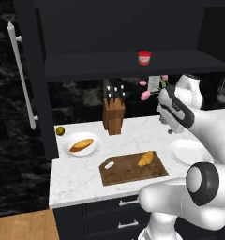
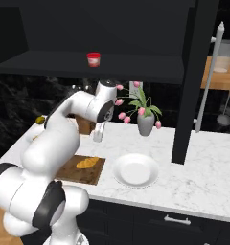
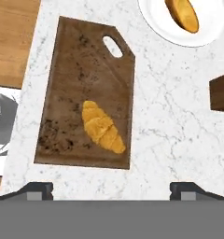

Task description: From the different types of pastries on the counter, select a croissant and place it on the cutting board. Then retrieve a jar of jam from the cabinet and place it alongside the croissant on the cutting board.

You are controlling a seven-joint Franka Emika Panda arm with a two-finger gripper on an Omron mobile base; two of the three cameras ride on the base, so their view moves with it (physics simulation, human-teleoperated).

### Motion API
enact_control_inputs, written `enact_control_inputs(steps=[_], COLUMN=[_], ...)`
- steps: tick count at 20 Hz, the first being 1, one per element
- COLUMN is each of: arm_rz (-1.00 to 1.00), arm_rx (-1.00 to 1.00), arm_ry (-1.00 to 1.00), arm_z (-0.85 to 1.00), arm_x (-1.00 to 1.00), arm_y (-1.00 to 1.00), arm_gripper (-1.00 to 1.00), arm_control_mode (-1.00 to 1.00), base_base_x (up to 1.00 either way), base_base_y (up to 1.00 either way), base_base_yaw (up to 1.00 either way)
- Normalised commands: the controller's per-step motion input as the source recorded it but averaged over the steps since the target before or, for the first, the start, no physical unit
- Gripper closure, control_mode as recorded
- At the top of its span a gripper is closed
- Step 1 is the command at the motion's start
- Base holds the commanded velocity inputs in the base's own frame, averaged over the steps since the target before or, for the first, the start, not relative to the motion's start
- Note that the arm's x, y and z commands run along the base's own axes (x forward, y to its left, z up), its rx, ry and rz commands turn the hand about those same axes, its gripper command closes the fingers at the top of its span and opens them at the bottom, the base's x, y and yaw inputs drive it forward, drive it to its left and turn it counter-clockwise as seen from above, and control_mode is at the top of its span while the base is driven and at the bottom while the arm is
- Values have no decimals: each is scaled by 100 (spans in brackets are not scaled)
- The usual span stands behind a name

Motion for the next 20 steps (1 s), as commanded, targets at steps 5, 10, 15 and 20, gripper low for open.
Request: enact_control_inputs(steps=[5,10,15,20], arm_rz=[-41,-38,-31,-18], arm_rx=[49,35,13,7], arm_ry=[-8,-14,-11,-3], arm_z=[100,100,100,94], arm_x=[-52,-47,-10,9], arm_y=[-47,13,53,29], arm_gripper=[-100,-100,-100,-100], arm_control_mode=[-100,-100,-100,-100], base_base_x=[0,0,0,0], base_base_y=[0,0,0,0], base_base_yaw=[0,0,0,0])
